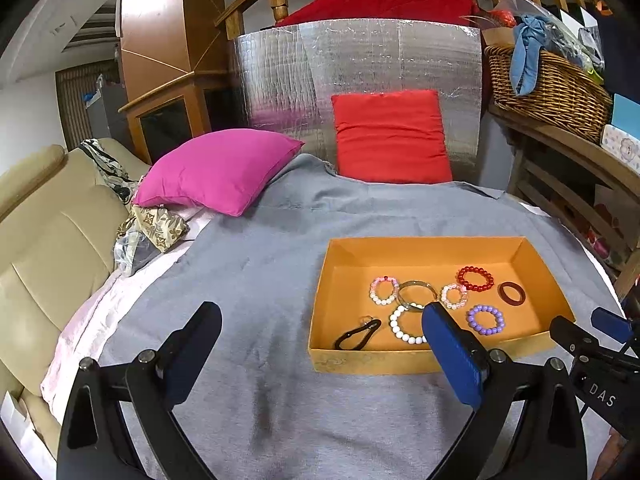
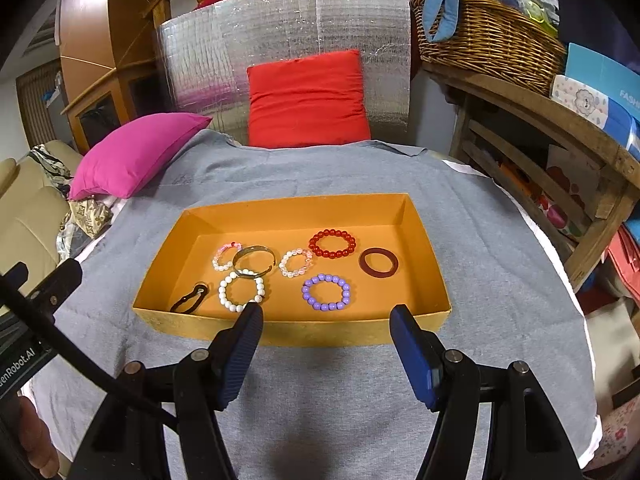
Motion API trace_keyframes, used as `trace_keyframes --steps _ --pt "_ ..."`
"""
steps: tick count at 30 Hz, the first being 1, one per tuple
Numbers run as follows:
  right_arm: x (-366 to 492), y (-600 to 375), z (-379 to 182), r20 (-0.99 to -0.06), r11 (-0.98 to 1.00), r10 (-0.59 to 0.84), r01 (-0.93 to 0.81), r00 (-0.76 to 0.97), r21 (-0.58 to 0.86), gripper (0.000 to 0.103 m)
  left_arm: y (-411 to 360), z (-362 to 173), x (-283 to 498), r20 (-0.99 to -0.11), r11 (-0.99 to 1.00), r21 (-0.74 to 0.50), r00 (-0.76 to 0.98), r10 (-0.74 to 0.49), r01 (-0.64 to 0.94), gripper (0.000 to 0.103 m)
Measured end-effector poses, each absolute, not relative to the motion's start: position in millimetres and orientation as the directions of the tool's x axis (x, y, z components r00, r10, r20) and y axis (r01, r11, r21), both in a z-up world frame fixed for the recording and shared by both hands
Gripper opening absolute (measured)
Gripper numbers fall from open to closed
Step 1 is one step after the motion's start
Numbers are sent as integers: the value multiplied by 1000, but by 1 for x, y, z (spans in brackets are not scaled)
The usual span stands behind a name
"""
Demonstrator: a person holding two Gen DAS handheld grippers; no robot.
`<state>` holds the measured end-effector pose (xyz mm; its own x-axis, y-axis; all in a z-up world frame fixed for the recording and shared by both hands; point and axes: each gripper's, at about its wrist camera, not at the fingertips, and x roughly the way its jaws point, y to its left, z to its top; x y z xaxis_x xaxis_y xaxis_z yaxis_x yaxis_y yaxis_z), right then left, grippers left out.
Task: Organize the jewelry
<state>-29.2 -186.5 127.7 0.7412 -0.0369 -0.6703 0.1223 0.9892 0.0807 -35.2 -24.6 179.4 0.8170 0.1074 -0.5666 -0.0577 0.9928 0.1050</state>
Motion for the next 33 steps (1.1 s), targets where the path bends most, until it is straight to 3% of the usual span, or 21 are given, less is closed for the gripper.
trace_keyframes --steps 33 --pt "-22 -182 120 -686 989 -38 126 727 79 70 -21 177 -32 -574 993 101 812 106 -58 100"
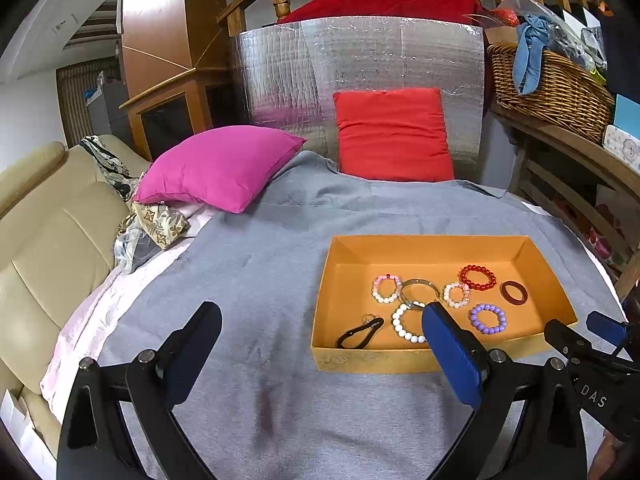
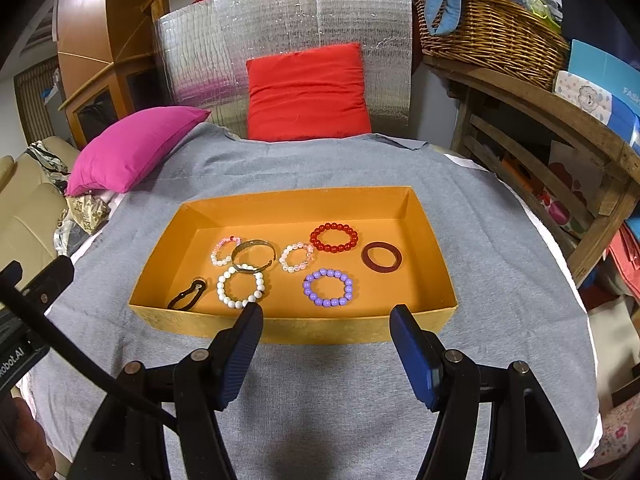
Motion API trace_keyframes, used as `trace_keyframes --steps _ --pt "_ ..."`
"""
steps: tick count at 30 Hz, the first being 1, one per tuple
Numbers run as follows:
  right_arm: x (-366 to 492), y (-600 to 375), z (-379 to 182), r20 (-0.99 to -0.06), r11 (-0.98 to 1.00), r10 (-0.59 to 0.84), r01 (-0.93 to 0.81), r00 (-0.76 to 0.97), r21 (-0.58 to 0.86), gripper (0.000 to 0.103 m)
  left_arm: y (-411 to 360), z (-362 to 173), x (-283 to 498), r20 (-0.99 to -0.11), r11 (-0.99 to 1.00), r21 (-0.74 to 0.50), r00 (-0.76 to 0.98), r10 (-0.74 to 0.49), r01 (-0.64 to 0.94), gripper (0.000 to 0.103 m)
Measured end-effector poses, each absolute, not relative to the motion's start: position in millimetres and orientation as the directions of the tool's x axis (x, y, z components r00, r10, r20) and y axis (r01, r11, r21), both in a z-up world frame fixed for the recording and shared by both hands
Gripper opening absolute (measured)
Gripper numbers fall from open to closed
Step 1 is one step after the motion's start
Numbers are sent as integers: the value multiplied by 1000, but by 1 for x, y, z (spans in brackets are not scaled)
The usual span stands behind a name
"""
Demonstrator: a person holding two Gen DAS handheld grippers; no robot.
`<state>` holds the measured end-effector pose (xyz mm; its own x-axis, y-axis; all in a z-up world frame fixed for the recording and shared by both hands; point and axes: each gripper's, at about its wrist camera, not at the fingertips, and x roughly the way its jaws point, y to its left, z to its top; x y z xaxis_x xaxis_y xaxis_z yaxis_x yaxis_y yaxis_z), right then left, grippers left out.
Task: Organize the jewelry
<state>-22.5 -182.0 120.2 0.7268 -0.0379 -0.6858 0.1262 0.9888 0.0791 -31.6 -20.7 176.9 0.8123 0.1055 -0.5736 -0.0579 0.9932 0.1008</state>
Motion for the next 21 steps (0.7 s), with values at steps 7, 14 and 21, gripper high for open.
trace_keyframes --steps 7,14,21 --pt "-20 -182 118 -691 988 -38 128 722 80 70 -20 176 -31 -574 994 99 812 101 -54 100" --pt "-18 -182 117 -694 988 -37 131 719 83 70 -21 177 -31 -573 994 99 813 101 -54 100" --pt "-21 -191 110 -691 986 -59 148 721 70 72 -23 167 -34 -582 998 67 811 55 -20 100"
